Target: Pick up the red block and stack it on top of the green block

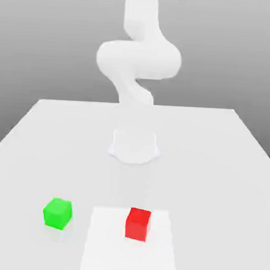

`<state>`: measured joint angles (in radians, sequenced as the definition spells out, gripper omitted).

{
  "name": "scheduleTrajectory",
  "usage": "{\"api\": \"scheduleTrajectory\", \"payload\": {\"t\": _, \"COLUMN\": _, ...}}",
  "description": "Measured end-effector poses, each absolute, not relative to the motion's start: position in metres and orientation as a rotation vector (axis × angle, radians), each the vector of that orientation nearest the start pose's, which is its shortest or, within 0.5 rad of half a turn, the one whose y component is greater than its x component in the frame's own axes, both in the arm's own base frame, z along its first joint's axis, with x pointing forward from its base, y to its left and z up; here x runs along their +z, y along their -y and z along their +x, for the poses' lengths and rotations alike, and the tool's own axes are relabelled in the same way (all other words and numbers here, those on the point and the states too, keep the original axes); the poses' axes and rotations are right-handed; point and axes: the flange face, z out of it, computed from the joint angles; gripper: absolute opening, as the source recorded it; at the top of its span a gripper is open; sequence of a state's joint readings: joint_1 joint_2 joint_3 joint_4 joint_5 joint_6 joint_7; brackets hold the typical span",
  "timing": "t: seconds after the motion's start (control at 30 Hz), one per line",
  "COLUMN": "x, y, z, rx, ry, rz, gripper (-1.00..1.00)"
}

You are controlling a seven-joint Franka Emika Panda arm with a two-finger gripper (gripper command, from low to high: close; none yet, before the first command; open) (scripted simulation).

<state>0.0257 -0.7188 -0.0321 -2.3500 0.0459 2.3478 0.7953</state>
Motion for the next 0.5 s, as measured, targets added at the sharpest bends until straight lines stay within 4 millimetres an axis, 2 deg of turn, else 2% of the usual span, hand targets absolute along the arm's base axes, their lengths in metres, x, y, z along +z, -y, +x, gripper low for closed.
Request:
{"api": "scheduleTrajectory", "payload": {"t": 0.1, "x": 0.587, "y": 0.006, "z": 0.415, "rx": -0.696, "ry": -1.121, "rz": -2.467, "gripper": 0.00}}
{"api": "scheduleTrajectory", "payload": {"t": 0.23, "x": 0.488, "y": -0.003, "z": 0.441, "rx": -0.474, "ry": -1.203, "rz": -2.507, "gripper": 0.00}}
{"api": "scheduleTrajectory", "payload": {"t": 0.37, "x": 0.387, "y": -0.015, "z": 0.444, "rx": -0.279, "ry": -1.298, "rz": -2.563, "gripper": 0.00}}
{"api": "scheduleTrajectory", "payload": {"t": 0.5, "x": 0.291, "y": -0.023, "z": 0.422, "rx": -0.112, "ry": -1.415, "rz": -2.640, "gripper": 0.00}}
